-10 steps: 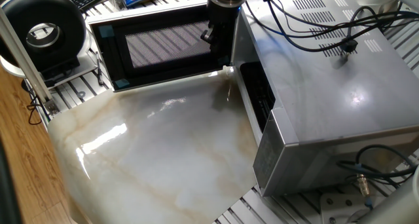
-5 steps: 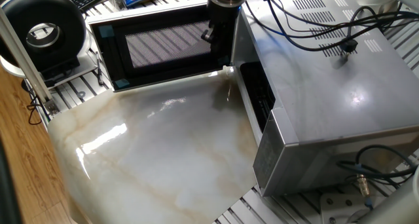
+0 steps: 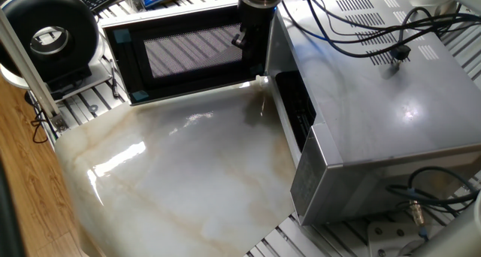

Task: Close the microwave door

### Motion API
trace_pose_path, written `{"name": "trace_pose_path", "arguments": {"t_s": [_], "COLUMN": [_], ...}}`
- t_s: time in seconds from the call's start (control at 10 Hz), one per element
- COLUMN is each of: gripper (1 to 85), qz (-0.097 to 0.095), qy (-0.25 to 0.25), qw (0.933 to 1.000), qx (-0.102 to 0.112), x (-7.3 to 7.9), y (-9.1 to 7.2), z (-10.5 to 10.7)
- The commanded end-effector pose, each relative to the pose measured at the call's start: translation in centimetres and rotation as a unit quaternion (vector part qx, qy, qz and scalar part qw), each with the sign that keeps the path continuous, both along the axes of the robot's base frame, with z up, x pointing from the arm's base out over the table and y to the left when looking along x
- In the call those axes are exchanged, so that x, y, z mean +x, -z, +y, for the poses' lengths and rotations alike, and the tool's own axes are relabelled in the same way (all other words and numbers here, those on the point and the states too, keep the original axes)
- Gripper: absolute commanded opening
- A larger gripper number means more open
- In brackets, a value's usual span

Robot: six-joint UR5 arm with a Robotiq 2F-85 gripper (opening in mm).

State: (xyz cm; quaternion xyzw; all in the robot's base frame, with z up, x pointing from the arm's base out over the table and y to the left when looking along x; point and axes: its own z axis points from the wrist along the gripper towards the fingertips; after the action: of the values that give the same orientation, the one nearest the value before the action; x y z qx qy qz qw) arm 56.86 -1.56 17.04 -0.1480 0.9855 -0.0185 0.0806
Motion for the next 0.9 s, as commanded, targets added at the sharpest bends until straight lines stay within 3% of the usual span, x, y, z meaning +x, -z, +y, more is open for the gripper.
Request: {"name": "trace_pose_path", "arguments": {"t_s": [0.0, 0.8], "gripper": [1.0, 1.0], "qz": [-0.001, 0.004], "qy": [0.001, -0.001], "qw": [1.0000, 1.0000], "qx": [0.005, 0.003], "x": [0.11, -0.06], "y": [-0.14, -0.38], "z": [0.18, 0.11]}}
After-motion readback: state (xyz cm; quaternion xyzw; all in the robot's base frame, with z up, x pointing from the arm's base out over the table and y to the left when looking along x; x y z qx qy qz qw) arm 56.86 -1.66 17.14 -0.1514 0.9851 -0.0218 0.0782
